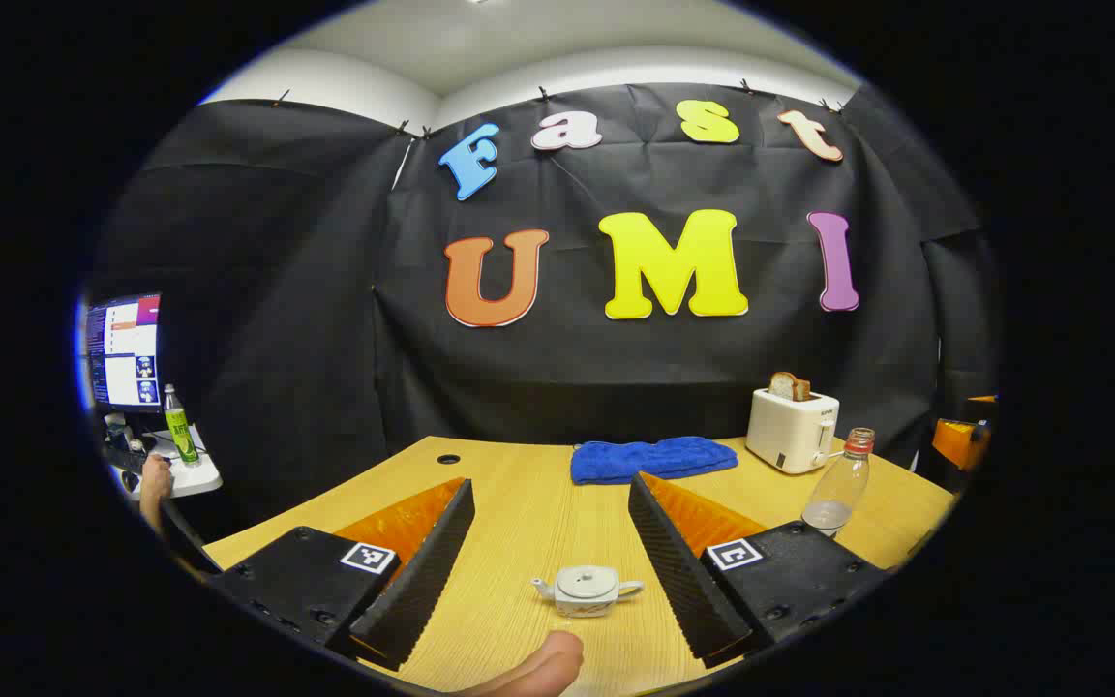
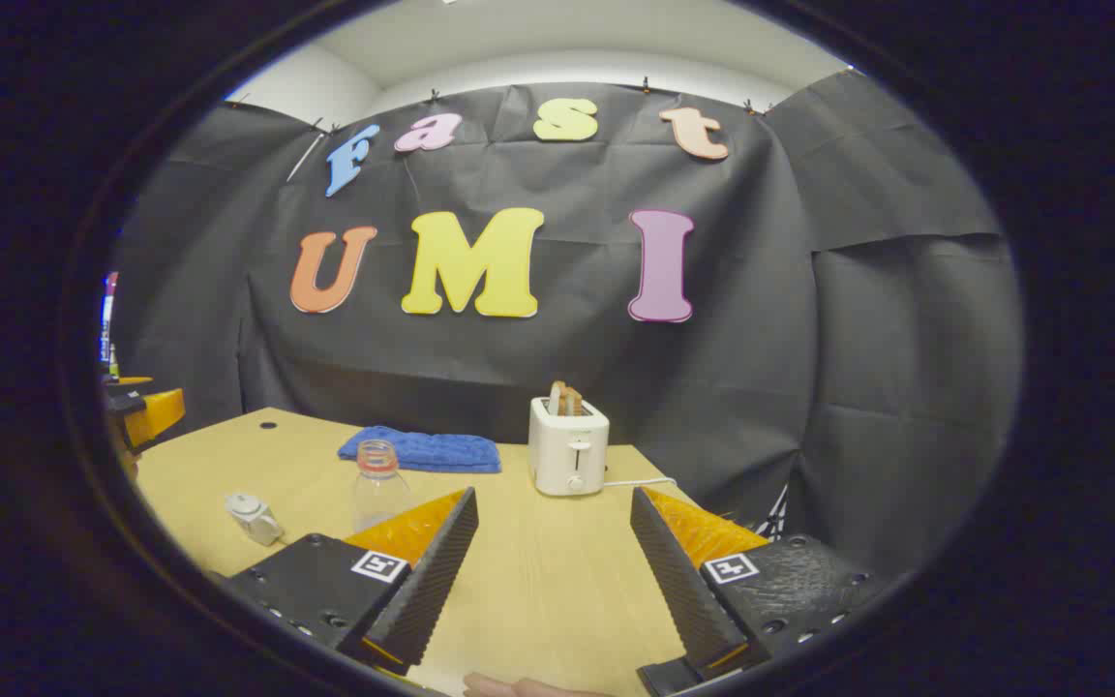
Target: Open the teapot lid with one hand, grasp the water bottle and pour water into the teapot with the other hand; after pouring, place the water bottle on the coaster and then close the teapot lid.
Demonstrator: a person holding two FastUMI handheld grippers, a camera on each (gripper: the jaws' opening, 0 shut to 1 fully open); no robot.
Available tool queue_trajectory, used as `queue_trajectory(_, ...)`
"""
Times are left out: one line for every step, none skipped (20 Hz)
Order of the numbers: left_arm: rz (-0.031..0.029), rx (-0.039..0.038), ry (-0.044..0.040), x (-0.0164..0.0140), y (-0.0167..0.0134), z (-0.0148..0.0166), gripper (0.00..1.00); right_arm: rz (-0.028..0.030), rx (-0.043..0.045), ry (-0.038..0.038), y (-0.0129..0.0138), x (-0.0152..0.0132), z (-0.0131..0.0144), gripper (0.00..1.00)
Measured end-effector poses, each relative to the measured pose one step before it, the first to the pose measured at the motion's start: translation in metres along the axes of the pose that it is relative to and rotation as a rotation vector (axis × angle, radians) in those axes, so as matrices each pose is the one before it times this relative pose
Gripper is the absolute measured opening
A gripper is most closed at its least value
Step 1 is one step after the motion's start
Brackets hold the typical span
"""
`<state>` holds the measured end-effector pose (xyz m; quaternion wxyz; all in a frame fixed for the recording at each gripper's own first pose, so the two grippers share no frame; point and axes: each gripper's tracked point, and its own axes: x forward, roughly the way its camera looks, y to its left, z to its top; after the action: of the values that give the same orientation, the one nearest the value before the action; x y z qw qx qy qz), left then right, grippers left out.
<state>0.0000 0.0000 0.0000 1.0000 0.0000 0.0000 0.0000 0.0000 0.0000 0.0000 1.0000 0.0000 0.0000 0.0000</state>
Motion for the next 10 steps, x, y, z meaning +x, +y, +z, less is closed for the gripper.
queue_trajectory(0.00007, 0.00253, 0.00329, 0.00062, -0.00133, -0.00053, 1.00, 0.00014, -0.00482, -0.00137, 0.00051, -0.00008, 0.00101, 0.95)
queue_trajectory(-0.00364, 0.00411, 0.00701, -0.00011, -0.00061, -0.00163, 1.00, 0.00218, -0.00604, 0.00107, -0.00003, -0.00029, -0.00086, 0.95)
queue_trajectory(-0.00362, 0.00223, 0.00518, 0.00093, -0.00131, -0.00152, 1.00, 0.00372, -0.00883, 0.00045, 0.00048, 0.00042, -0.00083, 0.97)
queue_trajectory(-0.00390, 0.00235, 0.00337, 0.00027, -0.00160, -0.00051, 1.00, 0.00047, -0.00841, 0.00076, -0.00060, 0.00025, 0.00030, 0.95)
queue_trajectory(-0.00260, 0.00160, 0.00237, -0.00016, 0.00002, -0.00124, 1.00, 0.00010, -0.00746, -0.00019, 0.00015, -0.00027, -0.00041, 0.97)
queue_trajectory(-0.00172, 0.00056, 0.00012, -0.00019, -0.00018, -0.00018, 1.00, 0.00085, -0.00601, -0.00125, 0.00012, 0.00000, 0.00056, 0.95)
queue_trajectory(-0.00225, 0.00111, 0.00128, 0.00019, -0.00059, 0.00047, 1.00, 0.00123, -0.00463, 0.00042, 0.00008, -0.00017, -0.00062, 0.97)
queue_trajectory(-0.00142, 0.00169, 0.00266, 0.00056, -0.00058, -0.00159, 1.00, 0.00013, -0.00419, -0.00063, 0.00000, 0.00008, 0.00032, 0.95)
queue_trajectory(0.00020, 0.00063, 0.00272, 0.00069, 0.00060, -0.00128, 1.00, -0.00148, -0.00417, -0.00110, 0.00014, -0.00007, 0.00007, 0.95)
queue_trajectory(0.00085, 0.00073, 0.00469, 0.00069, 0.00021, -0.00082, 1.00, 0.00326, -0.00372, -0.00260, 0.00080, -0.00025, 0.00063, 0.98)
